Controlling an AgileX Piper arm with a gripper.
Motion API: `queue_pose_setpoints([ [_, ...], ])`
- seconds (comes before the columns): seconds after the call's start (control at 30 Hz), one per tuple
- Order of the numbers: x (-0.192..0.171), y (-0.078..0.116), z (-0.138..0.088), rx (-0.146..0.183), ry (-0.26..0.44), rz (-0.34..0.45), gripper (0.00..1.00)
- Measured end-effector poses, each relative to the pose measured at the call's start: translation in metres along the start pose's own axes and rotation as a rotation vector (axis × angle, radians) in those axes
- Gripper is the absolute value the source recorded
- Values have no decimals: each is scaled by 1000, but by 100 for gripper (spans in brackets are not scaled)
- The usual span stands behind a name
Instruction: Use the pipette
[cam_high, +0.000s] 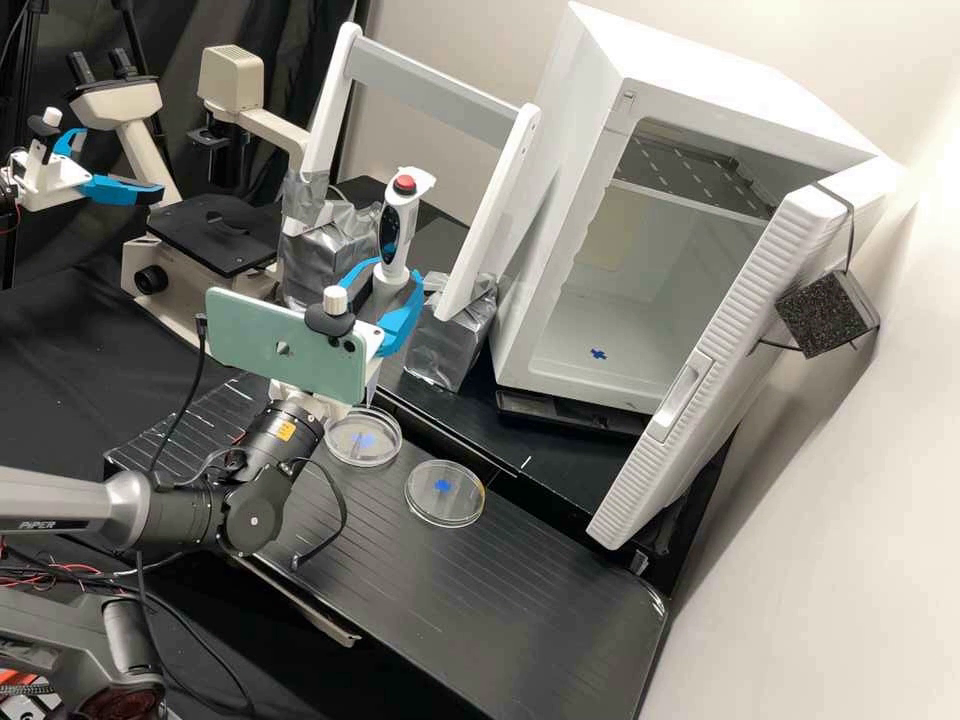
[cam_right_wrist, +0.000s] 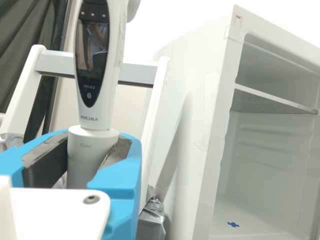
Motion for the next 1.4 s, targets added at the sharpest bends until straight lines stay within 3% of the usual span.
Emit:
queue_pose_setpoints([
  [0.6,2,1,4,6,5,7,0],
  [0.8,16,10,-2,1,-27,0,0],
  [1.0,45,34,-26,44,-51,35,0],
  [1.2,86,48,-63,67,3,-22,0],
  [1.4,120,51,-86,78,-8,-93,0],
])
